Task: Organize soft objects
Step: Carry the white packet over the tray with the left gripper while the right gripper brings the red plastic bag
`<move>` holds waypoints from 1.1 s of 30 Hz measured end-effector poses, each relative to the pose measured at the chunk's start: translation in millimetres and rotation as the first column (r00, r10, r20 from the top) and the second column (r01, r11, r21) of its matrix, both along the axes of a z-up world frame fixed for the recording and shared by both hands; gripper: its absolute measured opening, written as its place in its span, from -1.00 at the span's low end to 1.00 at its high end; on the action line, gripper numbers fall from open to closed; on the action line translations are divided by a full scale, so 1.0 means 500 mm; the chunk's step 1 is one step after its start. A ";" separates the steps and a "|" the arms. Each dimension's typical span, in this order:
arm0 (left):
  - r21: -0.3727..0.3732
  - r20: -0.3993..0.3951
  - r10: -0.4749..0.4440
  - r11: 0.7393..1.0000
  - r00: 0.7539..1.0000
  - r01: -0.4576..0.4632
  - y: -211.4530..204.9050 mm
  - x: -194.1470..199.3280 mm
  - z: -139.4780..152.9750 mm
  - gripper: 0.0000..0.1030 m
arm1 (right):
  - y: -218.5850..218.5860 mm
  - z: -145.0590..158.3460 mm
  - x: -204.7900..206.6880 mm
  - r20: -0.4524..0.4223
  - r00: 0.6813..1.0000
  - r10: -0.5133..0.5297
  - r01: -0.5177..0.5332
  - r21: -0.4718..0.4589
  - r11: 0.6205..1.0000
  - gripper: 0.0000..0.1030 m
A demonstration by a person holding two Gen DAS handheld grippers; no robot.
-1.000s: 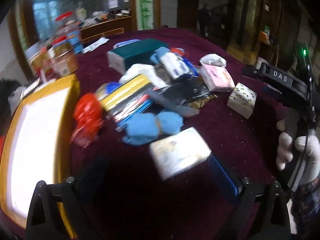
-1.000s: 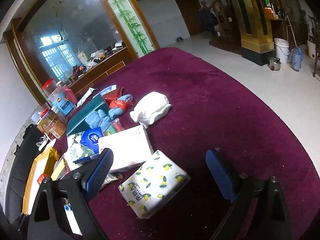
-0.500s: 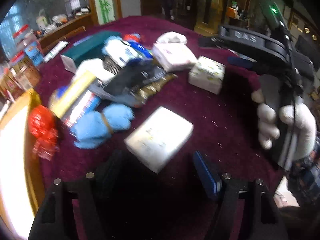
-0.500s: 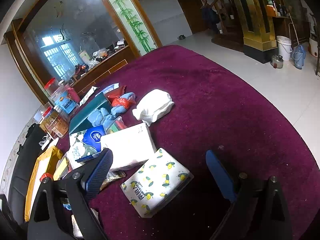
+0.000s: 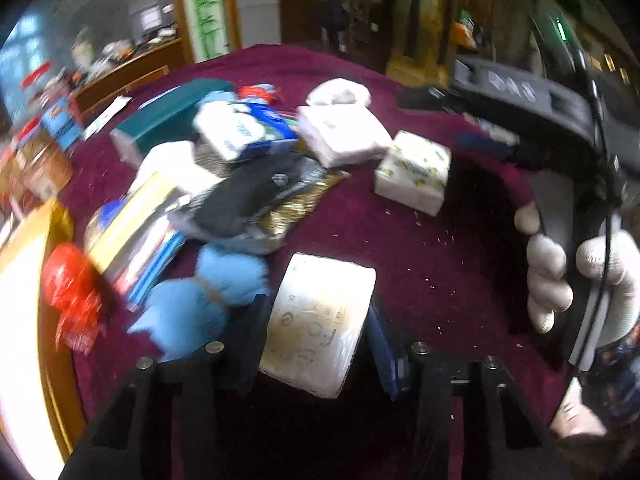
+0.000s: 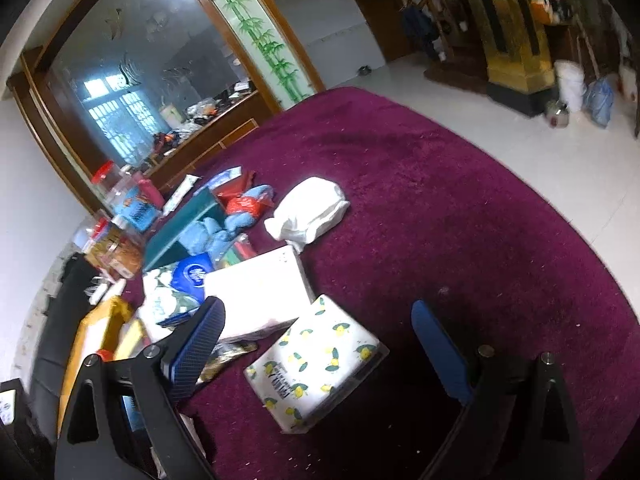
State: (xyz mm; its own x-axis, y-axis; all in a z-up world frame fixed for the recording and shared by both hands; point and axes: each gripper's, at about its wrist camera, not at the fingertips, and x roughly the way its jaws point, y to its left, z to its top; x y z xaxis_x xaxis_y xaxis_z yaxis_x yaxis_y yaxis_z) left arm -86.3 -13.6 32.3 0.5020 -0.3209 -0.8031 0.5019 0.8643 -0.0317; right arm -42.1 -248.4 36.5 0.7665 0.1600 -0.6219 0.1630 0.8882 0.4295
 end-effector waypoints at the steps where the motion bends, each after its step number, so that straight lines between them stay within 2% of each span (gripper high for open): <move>1: -0.029 -0.002 0.021 0.999 1.000 -0.021 0.017 -0.005 0.010 -0.02 | -0.006 -0.001 -0.001 -0.004 1.000 0.009 -0.009 0.025 1.000 0.82; 4: -0.121 -0.008 0.082 0.989 0.997 -0.083 0.087 -0.028 0.044 -0.02 | -0.028 -0.001 -0.009 -0.032 0.999 0.003 0.000 0.088 0.996 0.82; 8: -0.198 -0.010 0.160 0.967 0.987 -0.158 0.174 -0.064 0.068 -0.02 | -0.005 0.021 -0.019 -0.050 0.998 0.046 -0.043 0.073 0.996 0.82; 12: -0.237 -0.017 0.250 0.940 0.968 -0.247 0.260 -0.092 0.077 -0.02 | 0.101 0.052 -0.011 -0.039 0.979 0.198 -0.196 0.039 0.980 0.82; 15: -0.255 -0.009 0.320 0.916 0.948 -0.311 0.322 -0.112 0.085 -0.02 | 0.226 0.073 0.001 -0.029 0.928 0.372 -0.372 -0.009 0.928 0.82; 18: -0.269 0.001 0.373 0.894 0.928 -0.359 0.375 -0.124 0.091 -0.02 | 0.369 0.092 0.007 -0.031 0.849 0.528 -0.528 -0.106 0.843 0.75; 19: -0.273 0.006 0.396 0.884 0.918 -0.380 0.398 -0.129 0.093 -0.02 | 0.421 0.096 0.009 -0.039 0.813 0.582 -0.580 -0.146 0.801 0.69; 20: -0.278 0.007 0.412 0.876 0.911 -0.394 0.414 -0.134 0.093 -0.02 | 0.453 0.095 0.011 -0.050 0.791 0.610 -0.609 -0.170 0.775 0.58; 21: -0.285 0.006 0.428 0.867 0.904 -0.409 0.430 -0.138 0.093 -0.02 | 0.484 0.094 0.017 -0.064 0.773 0.631 -0.630 -0.192 0.752 0.50; 23: -0.301 0.001 0.461 0.847 0.888 -0.439 0.465 -0.147 0.094 -0.02 | 0.546 0.079 0.043 -0.113 0.743 0.660 -0.666 -0.227 0.711 0.10; 24: -0.309 -0.002 0.471 0.839 0.882 -0.449 0.479 -0.149 0.094 -0.02 | 0.566 0.068 0.057 -0.146 0.739 0.658 -0.672 -0.234 0.703 0.04; 25: -0.318 -0.007 0.482 0.829 0.876 -0.459 0.496 -0.152 0.093 -0.02 | 0.575 0.057 0.069 -0.170 0.737 0.654 -0.675 -0.233 0.700 -0.08; 26: -0.324 -0.010 0.489 0.824 0.872 -0.465 0.506 -0.154 0.092 -0.02 | 0.588 0.040 0.086 -0.201 0.734 0.649 -0.680 -0.225 0.698 -0.35; 27: -0.330 -0.013 0.494 0.818 0.869 -0.470 0.516 -0.154 0.091 -0.02 | 0.591 0.029 0.096 -0.223 0.732 0.644 -0.681 -0.217 0.700 -0.42; 29: -0.341 -0.020 0.502 0.810 0.865 -0.478 0.535 -0.151 0.089 -0.02 | 0.590 0.006 0.110 -0.251 0.725 0.642 -0.685 -0.168 0.709 -0.46; 31: -0.355 -0.030 0.504 0.802 0.863 -0.481 0.553 -0.140 0.091 -0.02 | 0.576 0.013 0.104 -0.224 0.734 0.641 -0.675 -0.133 0.726 -0.47; 33: -0.364 -0.044 0.509 0.793 0.860 -0.488 0.569 -0.122 0.093 -0.02 | 0.562 0.046 0.099 -0.175 0.749 0.639 -0.659 -0.104 0.745 -0.47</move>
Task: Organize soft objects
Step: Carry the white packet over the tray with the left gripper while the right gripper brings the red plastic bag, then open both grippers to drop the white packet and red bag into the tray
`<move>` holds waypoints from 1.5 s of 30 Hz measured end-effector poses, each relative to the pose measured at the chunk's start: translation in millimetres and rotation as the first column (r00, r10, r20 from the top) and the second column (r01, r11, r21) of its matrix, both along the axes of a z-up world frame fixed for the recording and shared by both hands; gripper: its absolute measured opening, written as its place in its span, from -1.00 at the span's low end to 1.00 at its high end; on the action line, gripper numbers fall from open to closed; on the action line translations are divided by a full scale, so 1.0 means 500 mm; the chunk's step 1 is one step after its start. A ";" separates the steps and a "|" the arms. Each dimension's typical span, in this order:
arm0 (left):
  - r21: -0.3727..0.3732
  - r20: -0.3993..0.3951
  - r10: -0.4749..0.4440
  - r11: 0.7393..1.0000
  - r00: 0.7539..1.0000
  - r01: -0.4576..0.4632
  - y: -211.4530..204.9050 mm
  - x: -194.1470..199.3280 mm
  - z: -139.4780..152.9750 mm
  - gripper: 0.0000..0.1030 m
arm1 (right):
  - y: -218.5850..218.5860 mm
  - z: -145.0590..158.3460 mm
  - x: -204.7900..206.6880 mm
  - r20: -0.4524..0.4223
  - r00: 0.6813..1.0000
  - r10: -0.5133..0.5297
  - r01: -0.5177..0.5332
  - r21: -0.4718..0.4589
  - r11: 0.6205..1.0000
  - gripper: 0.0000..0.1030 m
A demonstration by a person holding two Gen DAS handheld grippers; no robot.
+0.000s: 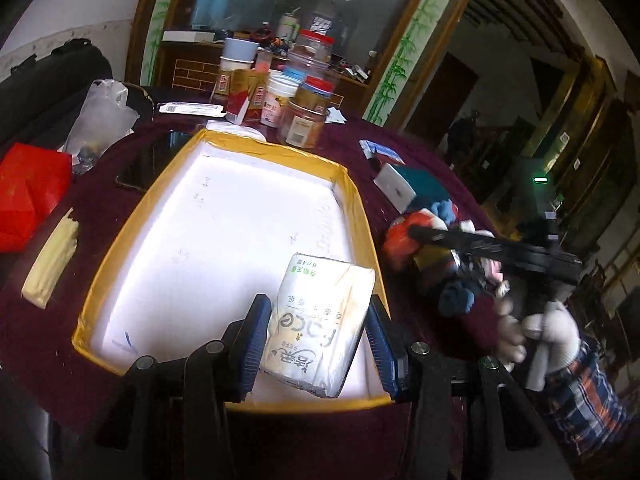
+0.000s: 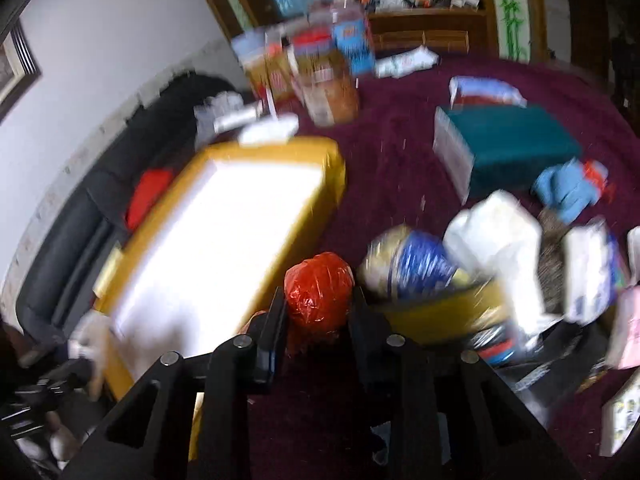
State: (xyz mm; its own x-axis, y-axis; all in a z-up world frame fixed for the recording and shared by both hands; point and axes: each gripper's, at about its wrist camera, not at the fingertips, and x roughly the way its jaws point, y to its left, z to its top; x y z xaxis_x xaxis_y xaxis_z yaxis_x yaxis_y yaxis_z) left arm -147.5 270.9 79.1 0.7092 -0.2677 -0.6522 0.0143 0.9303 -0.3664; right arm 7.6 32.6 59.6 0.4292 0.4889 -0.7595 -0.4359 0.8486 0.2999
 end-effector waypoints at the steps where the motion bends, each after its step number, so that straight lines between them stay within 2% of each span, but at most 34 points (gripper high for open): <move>1: -0.012 -0.006 0.004 1.000 1.000 -0.004 0.008 0.013 0.003 -0.02 | -0.002 0.018 -0.002 0.019 1.000 -0.009 0.008 0.012 1.000 -0.47; 4: -0.054 -0.015 0.012 0.998 1.000 -0.013 0.027 0.067 0.014 -0.01 | 0.003 0.084 0.005 0.051 0.999 0.014 -0.017 0.065 0.998 -0.47; 7: -0.084 -0.043 0.033 0.996 0.999 -0.036 0.040 0.147 0.010 -0.01 | 0.052 0.110 0.031 0.051 0.996 0.067 -0.069 0.053 0.996 -0.47; 11: -0.158 -0.108 0.026 0.987 0.994 -0.043 0.049 0.249 -0.024 -0.01 | 0.129 0.081 0.080 0.025 0.992 0.126 -0.124 -0.052 0.991 -0.47; 14: -0.154 -0.140 0.047 0.986 0.989 -0.069 0.047 0.304 -0.046 0.01 | 0.161 0.047 0.110 -0.006 0.991 0.135 -0.135 -0.113 0.984 -0.46; 16: -0.149 -0.134 0.061 0.986 0.989 -0.081 0.046 0.332 -0.053 0.11 | 0.172 0.032 0.130 -0.017 0.991 0.130 -0.131 -0.138 0.982 -0.44; 18: -0.143 -0.144 0.083 0.984 0.986 -0.104 0.048 0.360 -0.061 0.25 | 0.188 0.019 0.155 -0.031 0.991 0.131 -0.134 -0.156 0.979 -0.34; 19: -0.151 -0.148 0.091 0.982 0.985 -0.113 0.048 0.369 -0.065 0.35 | 0.194 0.014 0.167 -0.036 0.992 0.121 -0.126 -0.164 0.978 -0.19; 22: -0.194 -0.166 0.094 0.973 0.982 -0.126 0.054 0.386 -0.073 0.43 | 0.187 0.017 0.197 -0.028 0.998 0.056 -0.059 -0.145 0.988 -0.03; 27: -0.219 -0.157 0.083 0.969 0.984 -0.116 0.050 0.363 -0.050 0.43 | 0.120 0.060 0.196 0.002 1.000 -0.020 0.020 -0.064 0.998 0.03; 28: -0.215 -0.142 0.080 0.970 0.987 -0.109 0.044 0.348 -0.037 0.43 | 0.096 0.076 0.184 0.024 0.999 -0.035 0.036 -0.046 0.998 0.10; 29: -0.201 -0.129 0.075 0.975 0.989 -0.100 0.035 0.334 -0.026 0.44 | 0.070 0.090 0.171 0.046 0.998 -0.047 0.049 -0.031 0.998 0.24; 31: -0.168 -0.107 0.057 0.983 0.993 -0.074 0.008 0.310 -0.006 0.52 | 0.021 0.111 0.141 0.086 0.993 -0.080 0.082 -0.017 0.997 0.38; 34: -0.131 -0.097 0.004 0.991 0.995 -0.016 -0.055 0.282 0.013 0.57 | -0.091 0.124 0.084 0.150 0.975 -0.164 0.165 0.002 0.986 0.38; 39: -0.070 -0.120 -0.125 0.991 0.985 0.117 -0.193 0.269 0.003 0.57 | -0.253 0.082 0.019 0.127 0.946 -0.298 0.297 0.023 0.955 0.38; 45: -0.009 -0.208 -0.173 0.984 0.963 0.175 -0.309 0.297 -0.050 0.56 | -0.408 0.000 -0.048 0.054 0.904 -0.425 0.421 0.068 0.904 0.38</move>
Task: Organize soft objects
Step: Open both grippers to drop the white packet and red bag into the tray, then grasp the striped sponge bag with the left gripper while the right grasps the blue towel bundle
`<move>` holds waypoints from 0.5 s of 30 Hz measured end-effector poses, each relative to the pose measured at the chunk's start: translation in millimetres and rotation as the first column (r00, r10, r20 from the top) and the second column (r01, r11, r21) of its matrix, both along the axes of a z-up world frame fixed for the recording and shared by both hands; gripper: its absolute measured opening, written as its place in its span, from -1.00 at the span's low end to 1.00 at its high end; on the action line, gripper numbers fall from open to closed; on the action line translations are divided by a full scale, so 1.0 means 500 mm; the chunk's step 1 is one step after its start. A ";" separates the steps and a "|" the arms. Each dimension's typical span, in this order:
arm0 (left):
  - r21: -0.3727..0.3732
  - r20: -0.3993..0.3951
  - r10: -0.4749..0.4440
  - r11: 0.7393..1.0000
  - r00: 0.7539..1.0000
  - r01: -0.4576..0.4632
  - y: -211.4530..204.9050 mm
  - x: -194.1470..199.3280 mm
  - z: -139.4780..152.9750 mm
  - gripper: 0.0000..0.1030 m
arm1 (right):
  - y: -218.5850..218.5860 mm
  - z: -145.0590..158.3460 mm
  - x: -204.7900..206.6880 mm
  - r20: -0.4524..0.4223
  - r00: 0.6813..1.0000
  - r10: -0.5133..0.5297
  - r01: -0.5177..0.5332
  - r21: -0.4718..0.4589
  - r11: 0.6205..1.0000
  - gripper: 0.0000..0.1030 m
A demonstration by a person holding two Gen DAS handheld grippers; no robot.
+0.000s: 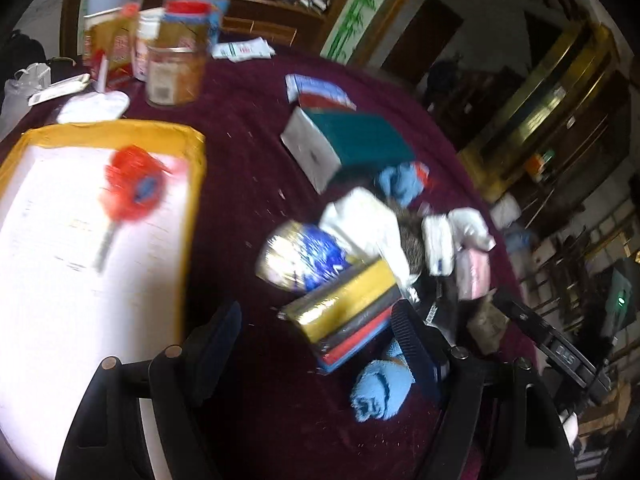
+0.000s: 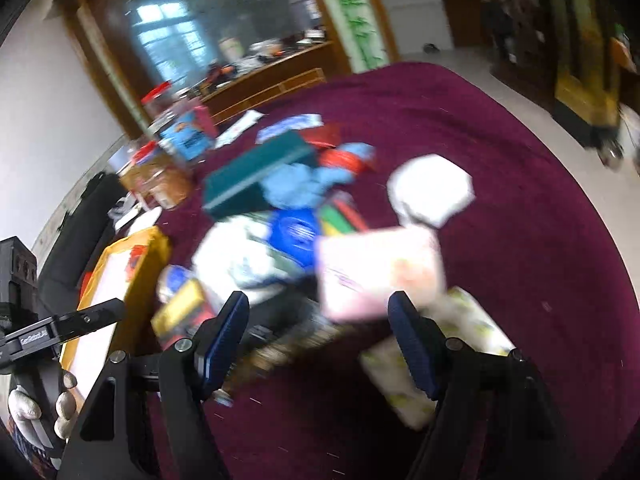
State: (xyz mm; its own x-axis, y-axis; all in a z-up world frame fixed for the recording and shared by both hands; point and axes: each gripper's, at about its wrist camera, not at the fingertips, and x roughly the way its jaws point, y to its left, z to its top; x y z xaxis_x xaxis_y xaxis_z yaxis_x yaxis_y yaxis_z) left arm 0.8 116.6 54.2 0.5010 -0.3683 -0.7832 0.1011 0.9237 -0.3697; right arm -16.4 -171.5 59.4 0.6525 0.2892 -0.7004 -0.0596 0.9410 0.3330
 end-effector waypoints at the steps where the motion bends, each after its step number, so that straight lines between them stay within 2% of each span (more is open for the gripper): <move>1: 0.032 0.000 -0.003 0.999 1.000 0.003 -0.019 0.005 -0.005 0.56 | -0.023 -0.013 -0.009 -0.006 1.000 -0.023 0.023 0.008 1.000 0.38; 4: 0.144 0.035 -0.019 0.989 0.999 0.013 -0.058 0.008 -0.013 0.56 | -0.070 -0.039 -0.026 -0.012 0.998 -0.058 0.058 0.032 0.998 0.38; 6: 0.251 0.071 -0.052 0.967 0.996 0.032 -0.088 0.011 -0.021 0.56 | -0.082 -0.044 -0.038 0.016 0.998 -0.057 0.056 0.049 0.997 0.38; 8: 0.336 0.067 -0.102 0.939 0.993 0.074 -0.117 0.004 -0.034 0.54 | -0.086 -0.048 -0.048 0.047 0.997 -0.056 0.054 0.038 0.998 0.38; 9: 0.350 0.054 -0.133 0.931 0.990 0.106 -0.129 -0.003 -0.040 0.43 | -0.084 -0.048 -0.051 0.055 0.997 -0.056 0.054 0.034 0.998 0.38; 10: 0.356 0.045 -0.157 0.925 0.987 0.131 -0.137 -0.010 -0.044 0.11 | -0.078 -0.047 -0.053 0.064 0.997 -0.052 0.051 0.018 0.999 0.39; 11: 0.367 0.035 -0.188 0.916 0.982 0.163 -0.147 -0.021 -0.047 -0.03 | -0.074 -0.046 -0.053 0.065 0.997 -0.041 0.040 0.011 0.999 0.39; 13: 0.390 0.046 -0.226 0.901 0.973 0.191 -0.162 -0.047 -0.045 -0.15 | -0.068 -0.045 -0.052 0.063 0.998 -0.028 0.028 0.012 1.000 0.39; 15: 0.391 0.051 -0.249 0.896 0.967 0.210 -0.164 -0.072 -0.040 -0.16 | -0.076 -0.045 -0.055 0.067 0.997 -0.031 0.028 0.037 0.999 0.39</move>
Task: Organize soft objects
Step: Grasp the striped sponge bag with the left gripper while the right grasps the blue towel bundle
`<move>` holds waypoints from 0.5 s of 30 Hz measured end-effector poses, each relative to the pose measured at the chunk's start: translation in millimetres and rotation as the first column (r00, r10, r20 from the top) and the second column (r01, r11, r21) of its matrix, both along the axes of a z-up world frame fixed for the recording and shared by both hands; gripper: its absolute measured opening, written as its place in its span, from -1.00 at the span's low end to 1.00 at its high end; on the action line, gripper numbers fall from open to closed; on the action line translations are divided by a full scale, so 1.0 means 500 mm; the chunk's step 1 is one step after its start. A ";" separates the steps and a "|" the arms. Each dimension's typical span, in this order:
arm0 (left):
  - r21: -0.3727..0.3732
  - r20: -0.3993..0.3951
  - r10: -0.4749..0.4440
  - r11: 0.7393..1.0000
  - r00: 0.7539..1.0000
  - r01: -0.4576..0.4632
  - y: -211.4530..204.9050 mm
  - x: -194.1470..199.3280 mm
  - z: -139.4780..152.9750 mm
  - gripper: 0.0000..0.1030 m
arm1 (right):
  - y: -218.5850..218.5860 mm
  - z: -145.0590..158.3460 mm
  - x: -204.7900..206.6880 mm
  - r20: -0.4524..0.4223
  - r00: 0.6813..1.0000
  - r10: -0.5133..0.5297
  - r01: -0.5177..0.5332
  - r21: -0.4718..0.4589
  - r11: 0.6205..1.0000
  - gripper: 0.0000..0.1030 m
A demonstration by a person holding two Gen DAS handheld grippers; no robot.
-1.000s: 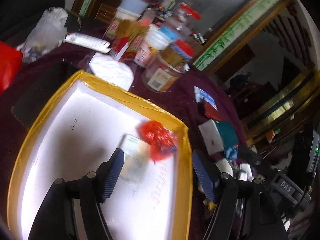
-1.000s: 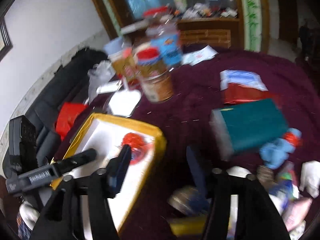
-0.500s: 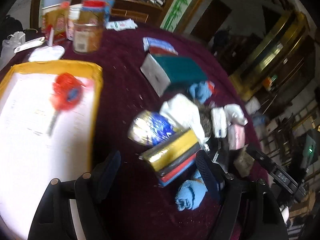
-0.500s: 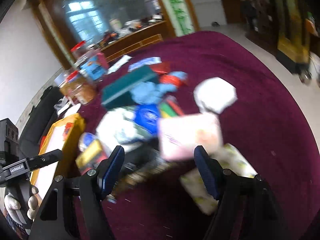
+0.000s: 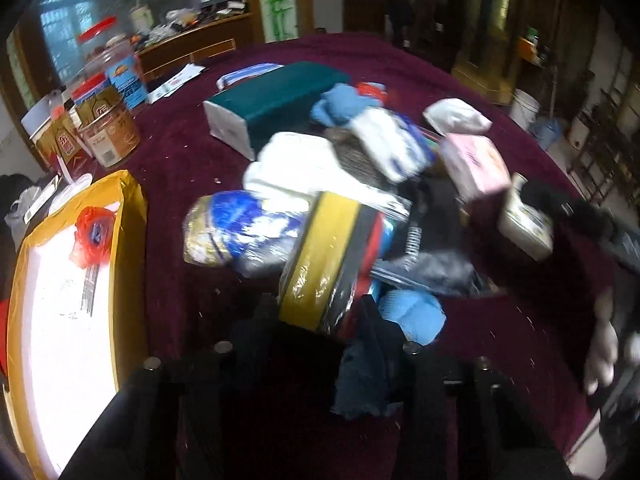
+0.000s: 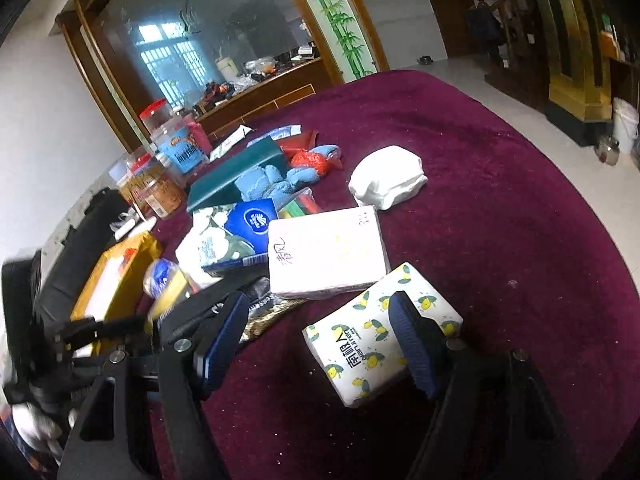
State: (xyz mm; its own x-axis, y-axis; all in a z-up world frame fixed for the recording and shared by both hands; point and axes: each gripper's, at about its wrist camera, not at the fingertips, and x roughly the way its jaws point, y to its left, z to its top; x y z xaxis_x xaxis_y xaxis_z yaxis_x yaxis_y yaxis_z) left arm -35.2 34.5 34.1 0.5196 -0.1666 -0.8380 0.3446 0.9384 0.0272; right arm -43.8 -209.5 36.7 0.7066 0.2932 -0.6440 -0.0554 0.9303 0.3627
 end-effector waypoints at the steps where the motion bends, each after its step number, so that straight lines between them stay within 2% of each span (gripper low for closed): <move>1: -0.003 0.005 -0.004 1.000 1.000 0.004 0.002 -0.009 0.004 -0.16 | -0.005 -0.001 -0.001 0.002 1.000 -0.001 0.001 0.015 1.000 0.39; 3: 0.020 0.035 0.011 1.000 0.999 -0.011 0.000 -0.014 0.010 -0.15 | -0.011 -0.002 -0.003 0.005 1.000 -0.003 0.003 0.033 0.999 0.39; 5: 0.054 0.061 0.030 0.998 0.998 -0.033 -0.002 -0.003 0.010 -0.04 | -0.010 -0.001 -0.002 0.007 1.000 -0.002 0.001 0.034 0.999 0.40; 9: 0.058 0.043 0.044 0.997 0.998 -0.046 -0.011 0.032 -0.009 0.10 | -0.011 -0.002 -0.005 0.011 1.000 -0.002 0.002 0.034 0.999 0.40; 11: 0.080 0.050 0.032 0.996 0.998 -0.036 -0.029 0.041 -0.018 0.23 | -0.012 -0.002 -0.006 0.011 1.000 -0.007 0.006 0.037 0.999 0.40; 15: 0.117 0.041 -0.022 0.993 0.999 0.017 -0.067 0.036 -0.040 0.23 | -0.012 -0.003 -0.006 0.008 1.000 -0.007 0.007 0.035 0.999 0.41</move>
State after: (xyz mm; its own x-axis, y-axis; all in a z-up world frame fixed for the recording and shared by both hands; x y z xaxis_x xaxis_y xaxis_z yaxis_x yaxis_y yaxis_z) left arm -17.0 0.8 14.0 0.5525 -0.0789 -0.8298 0.3586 0.9211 0.1513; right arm -46.6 -215.6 35.3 0.7141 0.3104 -0.6275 -0.0523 0.9175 0.3944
